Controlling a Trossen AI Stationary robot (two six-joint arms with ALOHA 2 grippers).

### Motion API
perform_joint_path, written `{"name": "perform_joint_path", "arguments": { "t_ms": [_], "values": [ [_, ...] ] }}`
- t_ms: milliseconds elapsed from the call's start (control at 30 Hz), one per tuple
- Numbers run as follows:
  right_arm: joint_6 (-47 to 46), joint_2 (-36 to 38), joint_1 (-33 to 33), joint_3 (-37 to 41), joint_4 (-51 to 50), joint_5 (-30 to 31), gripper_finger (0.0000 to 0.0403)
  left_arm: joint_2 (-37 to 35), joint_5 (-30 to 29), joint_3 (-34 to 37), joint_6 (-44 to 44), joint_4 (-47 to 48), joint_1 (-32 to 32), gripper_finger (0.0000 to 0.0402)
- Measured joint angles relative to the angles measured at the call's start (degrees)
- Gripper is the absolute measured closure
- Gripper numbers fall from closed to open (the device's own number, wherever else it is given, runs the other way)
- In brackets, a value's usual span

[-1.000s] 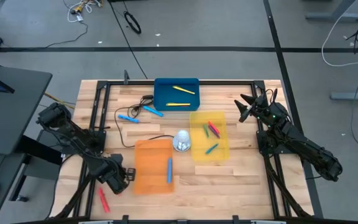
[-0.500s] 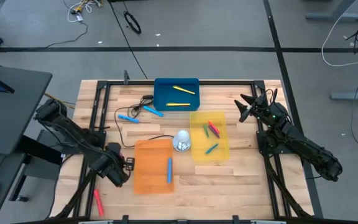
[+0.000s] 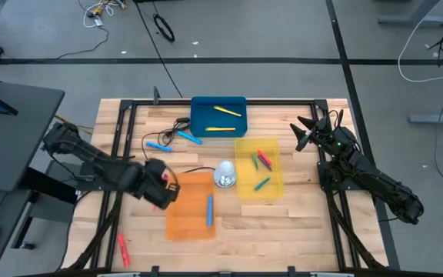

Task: Pick & Place Markers
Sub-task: Put the pink pen into the blue bin

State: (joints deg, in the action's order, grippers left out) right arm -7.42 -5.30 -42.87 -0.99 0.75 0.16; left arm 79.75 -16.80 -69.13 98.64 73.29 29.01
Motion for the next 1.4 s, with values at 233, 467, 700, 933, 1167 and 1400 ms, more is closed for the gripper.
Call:
{"name": "perform_joint_path", "arguments": {
  "t_ms": [233,467,700,933,1167,1400],
  "values": [
    [0.0,0.0,0.0,0.0,0.0,0.0,0.0158,0.0,1.7,-8.4,-20.4,-0.1,-8.6,0.0365],
    [0.0,0.0,0.0,0.0,0.0,0.0,0.0158,0.0,10.1,-10.9,-41.5,-0.9,-13.8,0.0365],
    [0.0,0.0,0.0,0.0,0.0,0.0,0.0158,0.0,18.0,-10.9,-59.7,-0.9,-15.5,0.0365],
    [0.0,0.0,0.0,0.0,0.0,0.0,0.0158,0.2,21.7,-10.9,-71.6,-1.1,-15.3,0.0365],
    [0.0,0.0,0.0,0.0,0.0,0.0,0.0158,3.3,24.6,-10.9,-79.8,-1.1,-15.4,0.0365],
    [0.0,0.0,0.0,0.0,0.0,0.0,0.0158,4.4,27.1,-11.2,-84.1,0.3,-15.9,0.0365]
  ]
}}
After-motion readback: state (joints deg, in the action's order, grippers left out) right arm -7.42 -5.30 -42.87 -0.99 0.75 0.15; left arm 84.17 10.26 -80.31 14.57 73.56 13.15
